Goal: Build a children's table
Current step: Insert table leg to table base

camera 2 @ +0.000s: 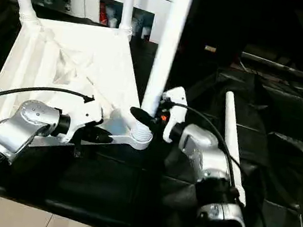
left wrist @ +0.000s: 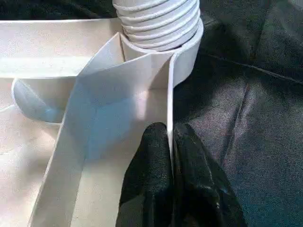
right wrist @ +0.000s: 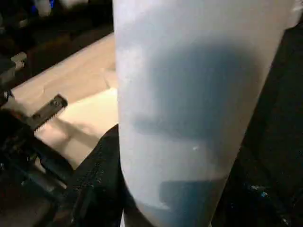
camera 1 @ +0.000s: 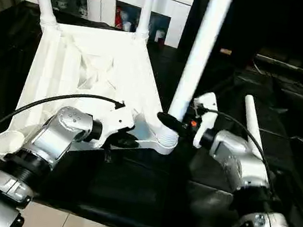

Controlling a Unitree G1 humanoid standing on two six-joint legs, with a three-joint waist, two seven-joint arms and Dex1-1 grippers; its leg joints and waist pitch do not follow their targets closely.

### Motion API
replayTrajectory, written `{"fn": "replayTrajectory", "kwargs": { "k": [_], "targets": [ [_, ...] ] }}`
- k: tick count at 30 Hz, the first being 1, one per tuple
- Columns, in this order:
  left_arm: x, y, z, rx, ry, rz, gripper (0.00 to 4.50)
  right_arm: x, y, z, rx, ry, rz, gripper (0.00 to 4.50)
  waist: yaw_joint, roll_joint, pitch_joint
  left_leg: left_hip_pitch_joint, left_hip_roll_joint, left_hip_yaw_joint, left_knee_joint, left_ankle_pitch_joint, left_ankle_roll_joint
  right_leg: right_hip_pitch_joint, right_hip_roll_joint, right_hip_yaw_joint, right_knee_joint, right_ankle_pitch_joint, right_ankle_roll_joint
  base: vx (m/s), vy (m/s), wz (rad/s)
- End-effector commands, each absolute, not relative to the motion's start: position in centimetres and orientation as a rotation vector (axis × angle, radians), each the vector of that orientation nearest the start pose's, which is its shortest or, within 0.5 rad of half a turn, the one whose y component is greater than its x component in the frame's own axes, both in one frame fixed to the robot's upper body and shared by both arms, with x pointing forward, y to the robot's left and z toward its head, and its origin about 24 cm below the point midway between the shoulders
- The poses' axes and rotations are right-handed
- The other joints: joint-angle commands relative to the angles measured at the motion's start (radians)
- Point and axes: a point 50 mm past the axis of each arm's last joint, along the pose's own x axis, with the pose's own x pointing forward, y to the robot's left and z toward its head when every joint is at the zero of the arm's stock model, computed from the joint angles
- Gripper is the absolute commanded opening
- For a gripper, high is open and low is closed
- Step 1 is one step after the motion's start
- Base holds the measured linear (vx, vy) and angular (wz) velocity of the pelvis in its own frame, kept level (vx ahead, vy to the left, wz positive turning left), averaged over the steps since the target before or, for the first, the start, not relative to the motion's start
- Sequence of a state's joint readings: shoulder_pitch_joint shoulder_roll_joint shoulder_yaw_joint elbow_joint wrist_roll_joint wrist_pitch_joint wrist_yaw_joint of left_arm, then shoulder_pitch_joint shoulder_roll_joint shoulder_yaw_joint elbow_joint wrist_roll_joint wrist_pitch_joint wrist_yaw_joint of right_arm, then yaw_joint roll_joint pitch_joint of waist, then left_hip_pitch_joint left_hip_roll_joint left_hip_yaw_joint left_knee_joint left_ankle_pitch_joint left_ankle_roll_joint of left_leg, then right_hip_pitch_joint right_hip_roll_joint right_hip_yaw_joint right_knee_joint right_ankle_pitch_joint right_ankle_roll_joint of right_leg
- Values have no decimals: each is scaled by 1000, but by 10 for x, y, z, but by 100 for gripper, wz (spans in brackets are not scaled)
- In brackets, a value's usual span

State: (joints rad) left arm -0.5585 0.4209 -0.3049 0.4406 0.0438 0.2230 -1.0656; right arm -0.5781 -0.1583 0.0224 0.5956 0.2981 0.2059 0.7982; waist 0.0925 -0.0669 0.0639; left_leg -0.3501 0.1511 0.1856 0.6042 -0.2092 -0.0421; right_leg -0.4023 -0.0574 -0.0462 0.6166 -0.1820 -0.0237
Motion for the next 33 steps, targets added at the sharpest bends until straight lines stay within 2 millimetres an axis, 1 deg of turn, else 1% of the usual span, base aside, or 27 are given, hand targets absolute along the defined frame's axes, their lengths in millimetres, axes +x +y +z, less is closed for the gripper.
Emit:
{"fn": "replayTrajectory", "kwargs": {
  "k": [1, 3, 4, 5, 6, 7, 8, 9, 10, 11, 12, 13, 14, 15, 16, 17, 18, 19, 21, 22, 23, 24, 26, 27, 28, 29, 33],
  "targets": [
    [318, 142, 57, 480, 475, -1165, 0, 333, -127, 49, 228, 214, 790, 191, 8, 12, -69, 8, 82, -32, -76, -114, 26, 52, -109, 54, -62, -145, -250, 0, 0, 0],
    [319, 142, 57, 482, 473, -1164, 0, 330, -129, 44, 247, 195, 770, 191, 8, 12, -68, 9, 83, -32, -77, -129, 22, 51, -109, 54, -64, -159, -251, 0, 0, 0],
    [319, 142, 57, 482, 473, -1164, 0, 330, -129, 44, 247, 195, 770, 191, 7, 11, -67, 7, 82, -33, -77, -132, 20, 52, -109, 54, -64, -165, -250, 0, 0, 0],
    [320, 141, 58, 483, 472, -1163, 0, 328, -130, 41, 255, 186, 759, 191, 8, 11, -67, 9, 82, -33, -77, -139, 18, 51, -110, 54, -66, -178, -248, 0, 0, 0],
    [322, 141, 59, 485, 469, -1163, 0, 325, -131, 37, 267, 169, 746, 191, 9, 22, -67, 9, 82, -33, -78, -147, 13, 50, -110, 55, -68, -180, -245, 0, 0, 0],
    [322, 141, 59, 486, 468, -1161, 0, 323, -131, 36, 272, 159, 738, 191, 11, 19, -67, 10, 82, -33, -78, -159, 11, 50, -110, 55, -69, -184, -243, 0, 0, 0],
    [324, 141, 59, 491, 466, -1160, 0, 321, -132, 35, 274, 141, 727, 191, 12, 26, -68, 10, 83, -36, -80, -158, 6, 51, -110, 54, -66, -177, -246, 0, 0, 0],
    [324, 141, 60, 492, 465, -1160, 0, 321, -132, 34, 272, 136, 725, 191, 11, 23, -67, 11, 83, -34, -81, -162, 7, 50, -108, 53, -69, -176, -246, 0, 0, 0],
    [324, 141, 60, 493, 465, -1161, 0, 320, -132, 34, 270, 128, 722, 191, 11, 22, -67, 10, 83, -36, -81, -169, 5, 51, -109, 54, -67, -173, -248, 0, 0, 0],
    [325, 141, 60, 495, 463, -1160, 0, 320, -132, 35, 247, 116, 722, 191, 11, 21, -68, 9, 83, -36, -81, -169, 6, 52, -109, 54, -68, -175, -248, 0, 0, 0],
    [325, 142, 60, 498, 462, -1158, 0, 319, -132, 36, 210, 97, 720, 191, 12, 25, -67, 10, 84, -36, -82, -177, 3, 50, -109, 54, -69, -181, -247, 0, 0, 0],
    [325, 142, 60, 501, 461, -1158, 0, 318, -131, 37, 181, 83, 717, 191, 13, 27, -66, 10, 84, -36, -82, -185, -1, 50, -109, 54, -70, -188, -246, 0, 0, 0],
    [326, 142, 61, 503, 460, -1157, 0, 318, -131, 39, 142, 64, 716, 191, 12, 26, -66, 10, 83, -36, -83, -186, -3, 50, -109, 54, -70, -191, -245, 0, 0, 0],
    [326, 142, 61, 504, 461, -1158, 0, 317, -130, 40, 124, 53, 721, 191, 13, 30, -67, 10, 83, -36, -83, -184, -5, 51, -109, 54, -70, -187, -243, 0, 0, 0],
    [326, 142, 61, 504, 462, -1159, 0, 315, -128, 41, 93, 38, 732, 191, 13, 28, -66, 9, 83, -36, -83, -183, -4, 51, -109, 54, -70, -185, -240, 0, 0, 0],
    [326, 142, 61, 504, 462, -1159, 0, 315, -127, 41, 89, 36, 733, 191, 14, 30, -66, 10, 84, -36, -83, -186, -4, 50, -108, 54, -70, -183, -238, 0, 0, 0],
    [326, 142, 61, 505, 462, -1160, 0, 314, -127, 41, 77, 30, 737, 191, 13, 32, -66, 8, 83, -37, -84, -187, -4, 51, -108, 54, -69, -184, -238, 0, 0, 0],
    [326, 142, 59, 508, 467, -1165, 0, 310, -122, 40, 37, 32, 773, 191, 13, 32, -66, 9, 83, -37, -84, -194, -3, 51, -108, 54, -71, -194, -236, 0, 0, 0],
    [326, 142, 59, 511, 469, -1167, 0, 308, -120, 38, 24, 37, 791, 191, 12, 31, -65, 9, 83, -38, -85, -195, -1, 52, -107, 54, -72, -200, -233, 0, 0, 0],
    [326, 141, 58, 514, 470, -1171, 0, 307, -116, 36, 5, 57, 826, 190, 13, 33, -65, 9, 83, -38, -85, -197, 0, 51, -107, 55, -72, -202, -233, 0, 0, 0],
    [326, 141, 58, 514, 472, -1175, 0, 306, -114, 36, 0, 69, 846, 190, 12, 32, -65, 9, 83, -37, -85, -201, 2, 51, -107, 55, -73, -207, -232, 0, 0, 0],
    [326, 141, 58, 515, 472, -1178, 0, 306, -112, 35, 2, 82, 863, 190, 13, 28, -64, 8, 83, -37, -85, -198, 7, 52, -108, 55, -74, -215, -230, 0, 0, 0],
    [325, 141, 58, 516, 472, -1180, 0, 306, -111, 34, 7, 109, 883, 190, 13, 29, -65, 8, 84, -38, -85, -196, 11, 52, -109, 55, -74, -220, -232, 0, 0, 0],
    [326, 141, 59, 516, 471, -1182, 0, 306, -109, 33, 11, 136, 905, 190, 13, 25, -65, 9, 85, -37, -85, -192, 13, 51, -108, 55, -74, -219, -231, 0, 0, 0],
    [325, 141, 59, 517, 468, -1184, 0, 307, -109, 33, 34, 156, 912, 190, 13, 26, -65, 8, 84, -37, -86, -188, 18, 52, -108, 55, -73, -216, -233, 0, 0, 0],
    [325, 142, 59, 516, 466, -1186, 0, 308, -109, 33, 46, 169, 924, 190, 12, 23, -65, 7, 84, -37, -85, -183, 20, 52, -108, 55, -72, -212, -234, 0, 0, 0],
    [321, 142, 61, 511, 447, -1229, 0, 313, -110, 33, 74, 206, 970, 190, 11, 26, -67, 7, 85, -36, -83, -171, 24, 52, -111, 54, -70, -192, -244, 0, 0, 0]
  ]
}}
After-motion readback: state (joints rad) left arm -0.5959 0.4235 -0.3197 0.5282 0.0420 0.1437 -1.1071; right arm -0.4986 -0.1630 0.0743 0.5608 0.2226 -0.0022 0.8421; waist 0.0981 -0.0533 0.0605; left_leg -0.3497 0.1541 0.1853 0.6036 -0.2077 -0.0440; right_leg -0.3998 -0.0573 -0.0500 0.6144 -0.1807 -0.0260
